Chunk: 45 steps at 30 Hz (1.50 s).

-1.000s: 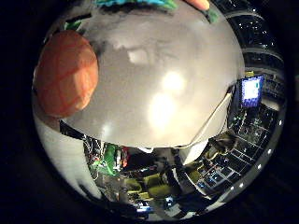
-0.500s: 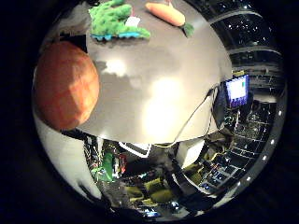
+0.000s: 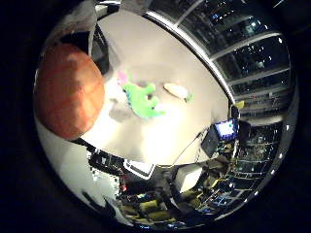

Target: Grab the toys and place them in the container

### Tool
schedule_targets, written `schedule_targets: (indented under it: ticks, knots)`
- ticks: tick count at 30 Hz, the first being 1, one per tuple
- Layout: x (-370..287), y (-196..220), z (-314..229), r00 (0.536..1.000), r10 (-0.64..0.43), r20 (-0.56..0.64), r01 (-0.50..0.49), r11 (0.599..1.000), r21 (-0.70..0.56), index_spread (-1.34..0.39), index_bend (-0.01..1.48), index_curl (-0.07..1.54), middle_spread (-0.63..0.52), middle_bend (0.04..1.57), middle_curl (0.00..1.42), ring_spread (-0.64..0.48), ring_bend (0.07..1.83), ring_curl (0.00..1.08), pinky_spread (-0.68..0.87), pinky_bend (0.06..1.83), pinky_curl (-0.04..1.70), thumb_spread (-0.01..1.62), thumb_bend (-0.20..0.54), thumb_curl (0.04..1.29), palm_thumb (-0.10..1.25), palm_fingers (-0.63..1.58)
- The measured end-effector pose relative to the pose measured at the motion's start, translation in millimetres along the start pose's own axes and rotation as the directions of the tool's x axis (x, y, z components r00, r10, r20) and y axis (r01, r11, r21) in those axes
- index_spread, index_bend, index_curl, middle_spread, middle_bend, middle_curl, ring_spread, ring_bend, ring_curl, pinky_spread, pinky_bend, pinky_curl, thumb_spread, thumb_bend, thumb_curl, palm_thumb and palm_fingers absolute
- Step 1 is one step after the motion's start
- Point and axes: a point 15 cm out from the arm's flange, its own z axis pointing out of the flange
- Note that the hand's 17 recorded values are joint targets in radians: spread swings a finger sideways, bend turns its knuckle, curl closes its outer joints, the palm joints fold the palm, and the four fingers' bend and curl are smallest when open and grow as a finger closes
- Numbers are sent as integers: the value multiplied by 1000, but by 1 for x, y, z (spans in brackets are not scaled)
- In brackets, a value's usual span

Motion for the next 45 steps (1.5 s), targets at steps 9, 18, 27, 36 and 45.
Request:
schedule_targets:
  ticks: [9, 18, 27, 36, 45]
  knots:
    - [-67, -59, 40, 996, -76, 47, 72, 994, 84, -198, 1138, 618, -91, 1299, 578, -162, 1412, 551, -224, 1098, 955, 990, -25, 478, 876, 1199]
    - [-93, -57, 74, 984, -161, 76, 160, 987, 15, -497, 600, 392, -98, 634, 345, 21, 789, 300, 86, 803, 729, 1008, -29, 470, 816, -155]
    - [-76, -44, 79, 979, -189, 75, 192, 981, -24, -522, 316, 312, -10, 288, 268, 187, 487, 196, 426, 581, 513, 998, -27, 448, 791, -41]
    - [54, -5, 32, 999, -31, -40, 30, 999, -24, -439, 168, 309, -5, 282, 308, 153, 382, 193, 460, 438, 382, 1003, -24, 428, 785, 163]
    - [167, 82, 32, 983, 159, -94, -166, 983, -76, -397, 162, 289, -38, 327, 328, 103, 376, 207, 444, 396, 340, 1011, -28, 424, 775, 240]
